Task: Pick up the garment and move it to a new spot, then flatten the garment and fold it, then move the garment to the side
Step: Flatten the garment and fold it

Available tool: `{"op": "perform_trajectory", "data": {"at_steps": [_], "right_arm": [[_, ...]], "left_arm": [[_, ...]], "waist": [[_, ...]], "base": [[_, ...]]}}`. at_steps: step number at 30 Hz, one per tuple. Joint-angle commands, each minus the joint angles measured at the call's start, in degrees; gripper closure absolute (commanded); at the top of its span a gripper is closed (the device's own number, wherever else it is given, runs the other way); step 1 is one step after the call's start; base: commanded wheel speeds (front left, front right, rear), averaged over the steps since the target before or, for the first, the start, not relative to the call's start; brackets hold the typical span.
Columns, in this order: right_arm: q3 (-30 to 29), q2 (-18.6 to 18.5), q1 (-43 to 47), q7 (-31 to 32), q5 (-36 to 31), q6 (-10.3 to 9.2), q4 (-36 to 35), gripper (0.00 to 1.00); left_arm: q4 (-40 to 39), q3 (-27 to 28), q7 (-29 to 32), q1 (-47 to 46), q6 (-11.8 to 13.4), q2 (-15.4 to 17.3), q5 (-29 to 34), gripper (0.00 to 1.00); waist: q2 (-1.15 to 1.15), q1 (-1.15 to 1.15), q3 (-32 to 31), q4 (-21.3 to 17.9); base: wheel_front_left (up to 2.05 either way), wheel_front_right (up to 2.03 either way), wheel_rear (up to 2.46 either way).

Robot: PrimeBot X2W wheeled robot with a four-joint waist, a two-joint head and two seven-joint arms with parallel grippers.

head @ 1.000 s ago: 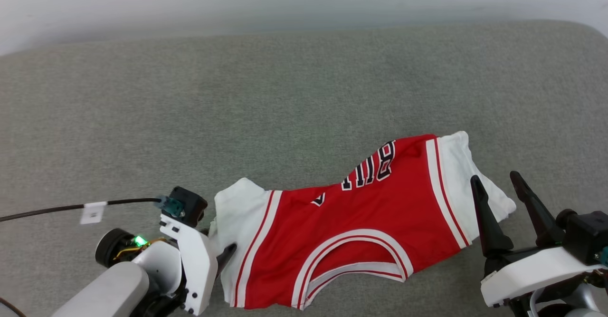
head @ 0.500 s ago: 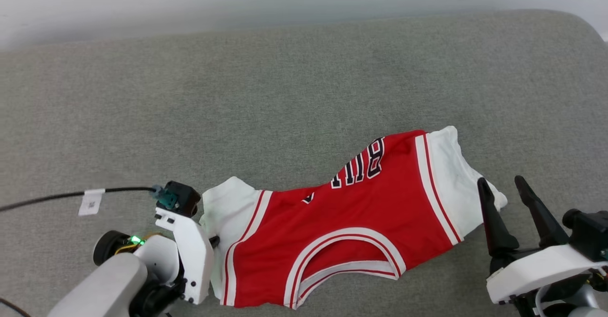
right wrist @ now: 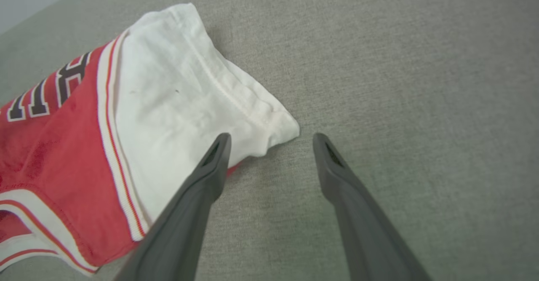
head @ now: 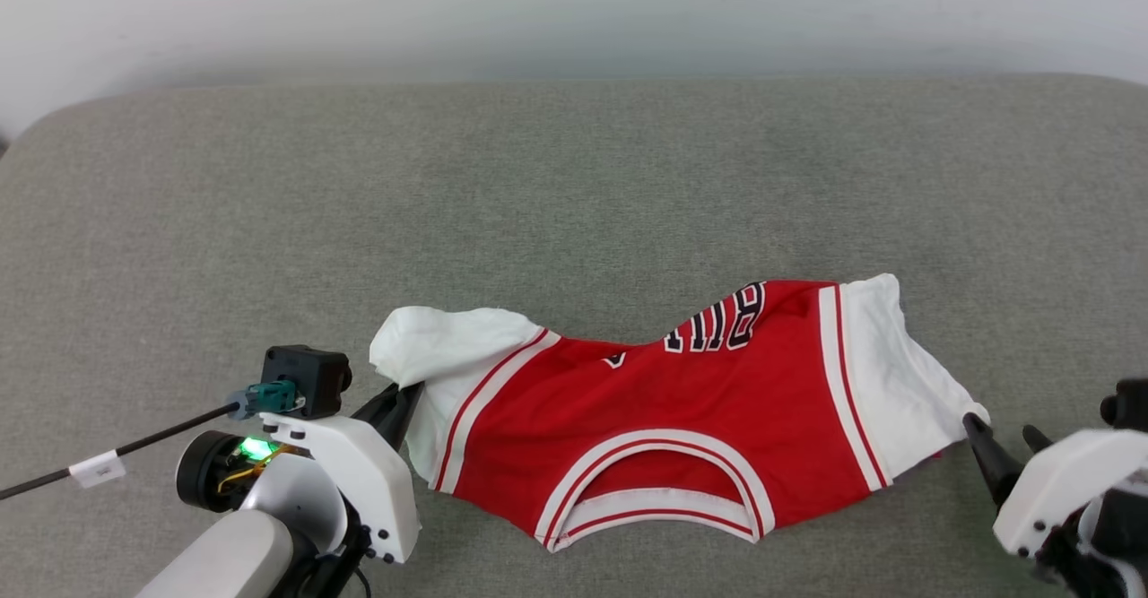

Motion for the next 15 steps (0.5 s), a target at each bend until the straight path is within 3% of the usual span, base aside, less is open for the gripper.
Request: {"op": "perform_trajectory", "data": {"at_steps": [1,5,9,14,15], "right_arm": [[-0.33,-1.61,-3.51,4.65,0.37,0.0,2.72,0.0],[1.42,-4.3,-9.98,13.51,0.33,-0.01,9.0,0.0],[2.79,-5.51,-14.26,17.98,-0.41,-0.01,14.46,0.0],[4.56,-4.77,-14.39,24.81,-0.4,-0.01,22.14,0.0],[4.85,-4.47,-14.03,26.31,-0.04,-0.01,23.32,0.44]], "left_arm": [[-1.88,0.17,-0.77,0.81,0.8,0.2,0.56,1.0],[-5.2,-0.07,-0.81,0.55,1.99,0.58,1.63,1.0],[-6.33,-0.38,-0.65,-0.59,2.05,0.39,2.33,1.0],[-6.0,-0.73,-0.92,-1.17,1.49,-0.14,2.19,1.0],[-5.82,-0.66,-1.02,-1.03,1.58,-0.18,2.11,1.0]], "waist": [[0.0,0.0,0.38,0.89],[0.0,0.0,2.14,2.43],[0.0,0.0,3.65,3.5],[0.0,0.0,4.32,4.36],[0.0,0.0,4.3,4.39]], "base": [[0.0,0.0,0.0],[0.0,0.0,0.0],[0.0,0.0,0.0],[0.0,0.0,0.0],[0.0,0.0,0.0]]}}
